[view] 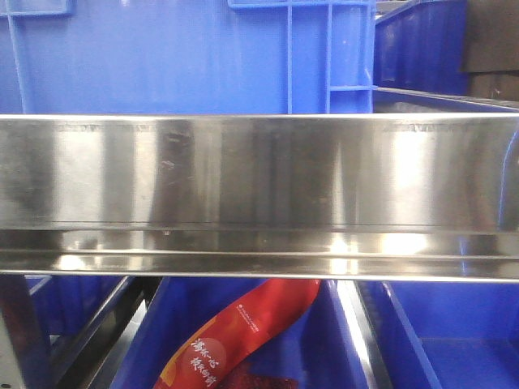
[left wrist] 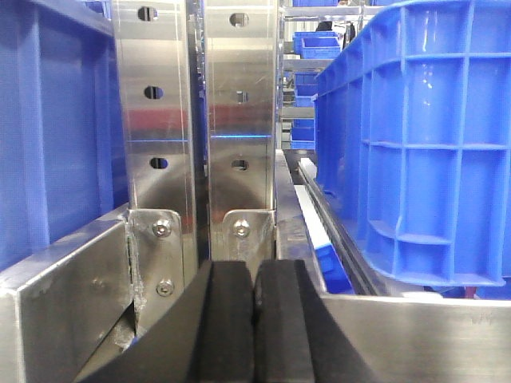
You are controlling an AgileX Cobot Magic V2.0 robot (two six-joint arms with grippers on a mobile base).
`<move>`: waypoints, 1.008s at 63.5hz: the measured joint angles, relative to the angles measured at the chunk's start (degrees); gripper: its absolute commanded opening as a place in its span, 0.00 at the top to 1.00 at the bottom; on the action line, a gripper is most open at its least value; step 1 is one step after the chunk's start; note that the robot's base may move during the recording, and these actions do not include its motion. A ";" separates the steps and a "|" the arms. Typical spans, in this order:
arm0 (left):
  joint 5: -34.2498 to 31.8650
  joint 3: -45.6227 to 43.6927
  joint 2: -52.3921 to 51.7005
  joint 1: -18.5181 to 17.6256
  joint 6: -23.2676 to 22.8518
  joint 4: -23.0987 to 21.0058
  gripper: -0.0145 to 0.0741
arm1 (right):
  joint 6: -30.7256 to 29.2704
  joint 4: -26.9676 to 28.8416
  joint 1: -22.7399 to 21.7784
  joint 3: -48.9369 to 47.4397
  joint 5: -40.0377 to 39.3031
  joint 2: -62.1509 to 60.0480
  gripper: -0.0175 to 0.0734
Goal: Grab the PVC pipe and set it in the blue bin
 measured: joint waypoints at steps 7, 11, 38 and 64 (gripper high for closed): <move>0.00 0.00 0.00 0.00 0.00 0.00 0.96 | 0.00 0.44 0.00 0.00 0.00 0.00 0.98; 0.00 0.00 0.00 0.00 0.00 0.00 0.96 | 0.03 0.58 0.00 0.00 -0.13 0.00 0.98; 0.00 0.00 0.00 0.00 0.00 0.00 0.96 | 0.13 -1.30 0.00 0.00 -0.95 0.00 0.98; 0.00 0.00 0.00 0.00 0.00 0.00 0.96 | 20.14 -21.36 0.00 0.35 -1.22 0.00 0.98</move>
